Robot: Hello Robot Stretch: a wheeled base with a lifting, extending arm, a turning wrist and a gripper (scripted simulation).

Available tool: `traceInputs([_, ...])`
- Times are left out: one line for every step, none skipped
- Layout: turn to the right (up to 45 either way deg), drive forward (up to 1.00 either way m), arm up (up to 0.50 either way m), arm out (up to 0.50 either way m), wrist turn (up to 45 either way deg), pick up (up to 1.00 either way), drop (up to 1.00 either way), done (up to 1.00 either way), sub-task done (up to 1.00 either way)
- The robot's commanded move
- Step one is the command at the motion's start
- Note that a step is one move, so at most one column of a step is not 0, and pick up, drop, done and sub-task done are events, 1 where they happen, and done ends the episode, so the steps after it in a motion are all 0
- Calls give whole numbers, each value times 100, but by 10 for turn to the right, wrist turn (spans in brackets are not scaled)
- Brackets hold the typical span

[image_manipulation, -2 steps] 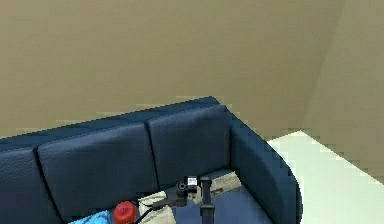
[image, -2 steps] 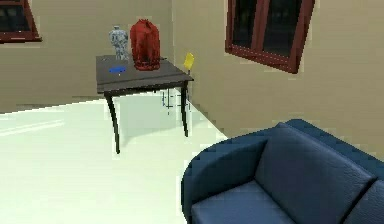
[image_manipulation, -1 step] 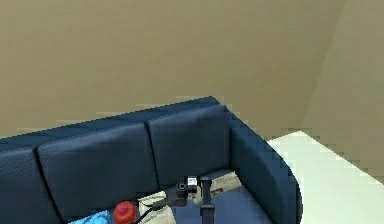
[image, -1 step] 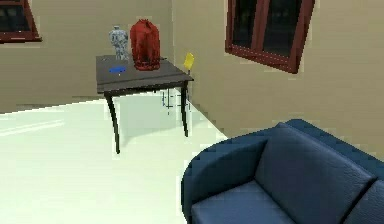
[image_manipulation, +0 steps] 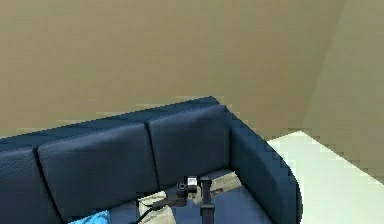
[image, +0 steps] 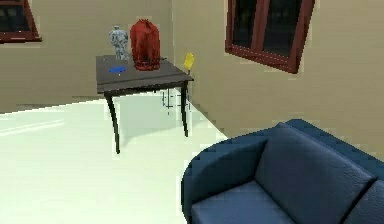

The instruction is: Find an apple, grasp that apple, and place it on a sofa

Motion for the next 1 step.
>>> traceInputs([0,0,10,0,0,0,0,0,0])
